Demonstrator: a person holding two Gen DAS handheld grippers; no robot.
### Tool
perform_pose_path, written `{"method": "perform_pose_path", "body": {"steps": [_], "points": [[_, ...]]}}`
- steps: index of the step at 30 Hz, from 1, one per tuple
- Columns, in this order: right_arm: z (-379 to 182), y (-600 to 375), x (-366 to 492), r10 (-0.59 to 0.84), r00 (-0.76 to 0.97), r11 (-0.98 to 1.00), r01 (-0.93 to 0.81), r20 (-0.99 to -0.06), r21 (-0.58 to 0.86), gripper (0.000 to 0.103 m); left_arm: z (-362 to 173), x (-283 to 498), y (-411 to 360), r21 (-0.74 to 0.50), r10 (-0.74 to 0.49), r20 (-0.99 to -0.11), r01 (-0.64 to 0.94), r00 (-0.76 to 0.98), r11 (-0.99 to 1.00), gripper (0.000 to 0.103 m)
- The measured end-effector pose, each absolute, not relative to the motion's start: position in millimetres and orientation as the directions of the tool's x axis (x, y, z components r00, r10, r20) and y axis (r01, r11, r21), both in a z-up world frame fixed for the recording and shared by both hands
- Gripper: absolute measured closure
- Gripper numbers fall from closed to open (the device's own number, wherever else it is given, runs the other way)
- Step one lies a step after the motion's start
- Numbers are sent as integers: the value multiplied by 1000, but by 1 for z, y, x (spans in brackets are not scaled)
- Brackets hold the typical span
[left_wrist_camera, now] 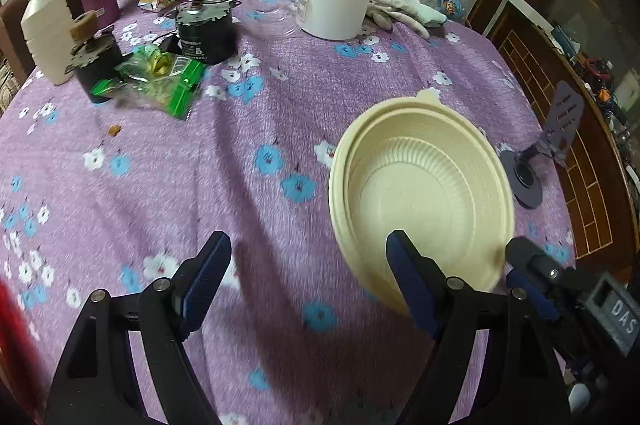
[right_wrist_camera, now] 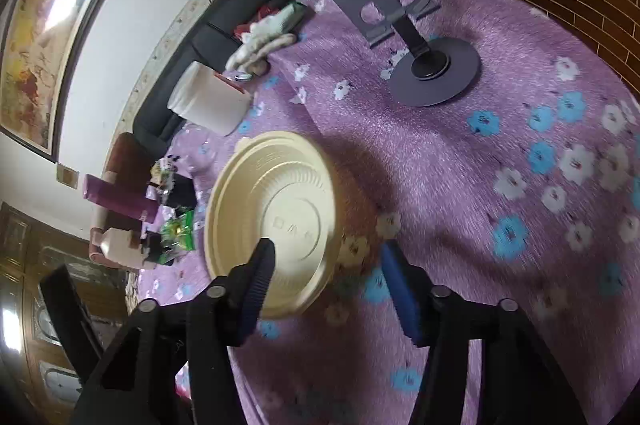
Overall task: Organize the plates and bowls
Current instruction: 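Move both grippers to the second beige bowl and grasp its rim, then lift the second beige bowl above the table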
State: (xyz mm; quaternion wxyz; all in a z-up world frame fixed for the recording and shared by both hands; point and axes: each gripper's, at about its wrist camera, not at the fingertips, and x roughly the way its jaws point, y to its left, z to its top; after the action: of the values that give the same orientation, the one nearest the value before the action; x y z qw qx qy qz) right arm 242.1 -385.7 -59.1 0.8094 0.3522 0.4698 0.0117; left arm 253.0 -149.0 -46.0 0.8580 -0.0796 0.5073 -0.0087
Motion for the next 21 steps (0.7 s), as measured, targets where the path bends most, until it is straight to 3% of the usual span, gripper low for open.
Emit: {"method": "perform_pose_path", "body": {"steps": [2, 5, 7, 10, 12, 21], "points": [[-64, -386, 247, 348, 556, 753, 314, -755, 578, 62, -49, 257, -150, -144, -90, -867, -74, 489, 987, 26], [-69, -383, 254, 339, 552, 761, 314, -762, 567, 63, -52, 263, -153, -117, -64, -868, -78, 492, 990, 43], [-72, -382, 257, 343, 551, 759, 315, -761, 570, 64, -57, 267, -156, -100, -54, -878, -71, 475, 992, 67], [-75, -379, 257, 353, 549, 761, 304, -758, 574, 77, -60, 267, -161, -100, -70, -877, -38, 475, 994, 81], [-72, -375, 254, 361, 546, 769, 285, -756, 573, 94, -56, 262, -168, -85, -76, -873, 3, 482, 996, 90], [-52, -364, 215, 358, 566, 780, 256, -743, 570, 94, -38, 227, -160, -73, -79, -860, 32, 504, 997, 90]]}}
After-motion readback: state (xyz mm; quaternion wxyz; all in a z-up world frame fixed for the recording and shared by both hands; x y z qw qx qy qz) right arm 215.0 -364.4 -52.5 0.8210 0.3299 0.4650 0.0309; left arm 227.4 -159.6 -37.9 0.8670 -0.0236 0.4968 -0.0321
